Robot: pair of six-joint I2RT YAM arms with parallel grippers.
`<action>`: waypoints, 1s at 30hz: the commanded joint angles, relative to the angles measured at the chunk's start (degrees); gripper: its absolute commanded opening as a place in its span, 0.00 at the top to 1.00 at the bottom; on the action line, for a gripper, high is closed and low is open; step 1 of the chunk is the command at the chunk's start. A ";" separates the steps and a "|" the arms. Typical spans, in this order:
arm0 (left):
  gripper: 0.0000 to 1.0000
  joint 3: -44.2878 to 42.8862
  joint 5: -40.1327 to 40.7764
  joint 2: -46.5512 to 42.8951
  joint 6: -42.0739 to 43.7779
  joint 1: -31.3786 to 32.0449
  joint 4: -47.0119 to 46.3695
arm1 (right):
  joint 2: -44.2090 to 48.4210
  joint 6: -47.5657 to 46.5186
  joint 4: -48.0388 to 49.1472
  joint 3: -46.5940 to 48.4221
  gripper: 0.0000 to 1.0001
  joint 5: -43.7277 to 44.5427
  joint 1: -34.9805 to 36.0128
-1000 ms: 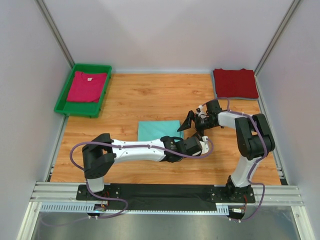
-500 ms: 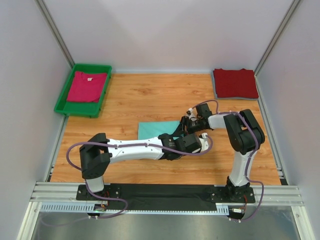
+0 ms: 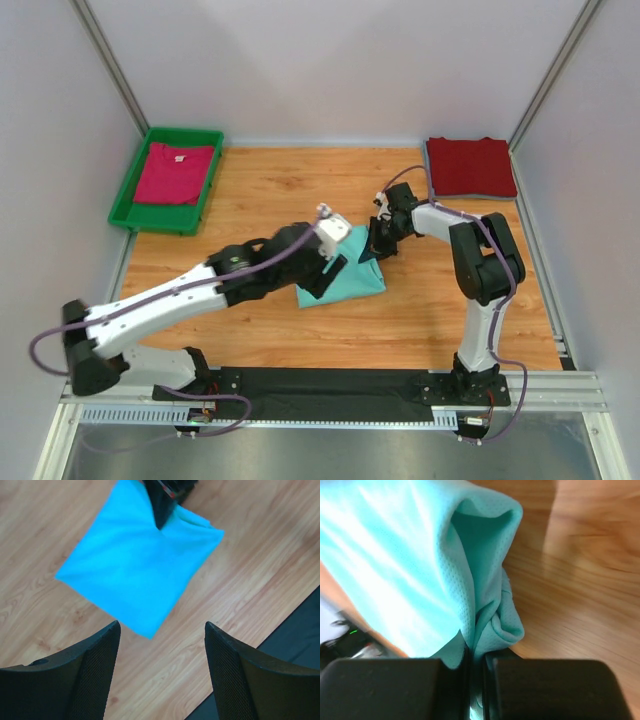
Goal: Fold and stack the t-shirts
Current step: Neatly place the folded tshirt to the corner
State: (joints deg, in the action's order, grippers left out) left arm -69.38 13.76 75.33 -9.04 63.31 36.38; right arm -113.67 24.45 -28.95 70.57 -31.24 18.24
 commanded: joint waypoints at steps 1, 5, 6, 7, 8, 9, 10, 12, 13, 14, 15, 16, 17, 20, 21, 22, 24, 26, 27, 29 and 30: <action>0.25 4.15 -2.25 -12.11 -9.59 -3.88 0.44 | 4.15 -10.46 -9.44 4.74 1.00 16.18 -0.05; 0.25 9.17 -5.49 -21.17 -13.36 -8.11 1.14 | 1.96 -16.97 -19.46 14.76 1.00 22.78 -0.14; 0.25 10.22 -6.11 -22.23 -14.59 -8.64 1.15 | 1.70 -17.67 -20.96 16.78 1.00 25.24 -0.31; 0.25 12.67 -7.94 -23.29 -14.78 -8.99 0.45 | 1.43 -19.42 -22.63 19.67 1.00 30.66 -0.31; 0.25 13.91 -8.92 -25.04 -14.69 -9.34 0.01 | 1.34 -20.31 -23.34 21.35 1.00 32.98 -0.48; 0.25 14.80 -9.53 -25.84 -14.61 -9.60 -0.17 | 1.26 -20.93 -23.61 23.02 1.00 34.31 -1.36; 0.25 16.02 -10.58 -26.46 -14.43 -9.87 -0.17 | 0.12 -21.11 -25.00 24.78 1.00 36.06 -1.97; 0.25 17.08 -11.99 -27.86 -13.38 -11.10 -0.26 | -1.90 -21.46 -27.38 33.03 1.00 36.95 -4.34; 0.25 17.52 -12.87 -28.13 -12.33 -11.54 0.09 | -4.17 -21.63 -29.82 36.63 1.00 39.48 -4.96; 0.25 17.44 -13.40 -27.96 -11.80 -12.06 0.44 | -5.67 -22.16 -31.33 43.27 1.00 40.38 -5.66; 0.26 16.75 -13.41 -27.78 -11.36 -13.55 1.23 | -6.99 -22.77 -33.00 47.69 1.00 40.73 -6.98; 0.26 16.30 -15.32 -27.69 -10.22 -14.43 2.72 | -8.22 -23.21 -35.97 51.30 1.00 41.35 -7.42; 0.26 16.21 -15.86 -27.78 -9.60 -15.05 3.25 | -10.59 -24.17 -37.05 54.73 1.00 41.79 -7.95; 0.26 16.30 -15.61 -26.56 -7.40 -16.38 4.22 | -13.59 -28.21 -38.11 65.20 1.00 43.19 -9.53; 0.26 16.21 -15.34 -25.68 -7.05 -16.38 4.49 | -14.38 -31.10 -38.20 68.53 1.00 43.72 -9.71; 0.26 16.30 -14.99 -24.98 -6.87 -16.38 4.75 | -15.00 -32.34 -38.02 70.13 1.00 44.51 -9.89; 0.26 16.13 -14.73 -23.48 -6.34 -16.38 5.10 | -15.53 -35.85 -36.11 71.81 1.00 44.69 -10.24; 0.26 15.42 -13.94 -20.77 -5.47 -16.38 5.98 | -15.27 -38.67 -33.73 71.82 1.00 44.78 -10.24; 0.26 14.98 -13.93 -19.88 -5.12 -16.38 6.42 | -14.83 -41.73 -31.54 71.90 1.00 43.82 -10.33; 0.26 15.24 -13.93 -18.04 -4.76 -16.38 5.90 | -14.48 -44.38 -29.94 72.34 1.00 43.81 -10.42; 0.26 15.42 -13.85 -17.42 -4.76 -16.29 5.20 | -14.30 -45.62 -29.42 72.87 1.00 43.90 -10.50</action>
State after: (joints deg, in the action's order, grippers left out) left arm -52.07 0.05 56.62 -16.01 47.16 41.69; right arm -128.53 -13.04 -62.65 140.11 11.68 7.44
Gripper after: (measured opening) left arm 0.742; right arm 0.037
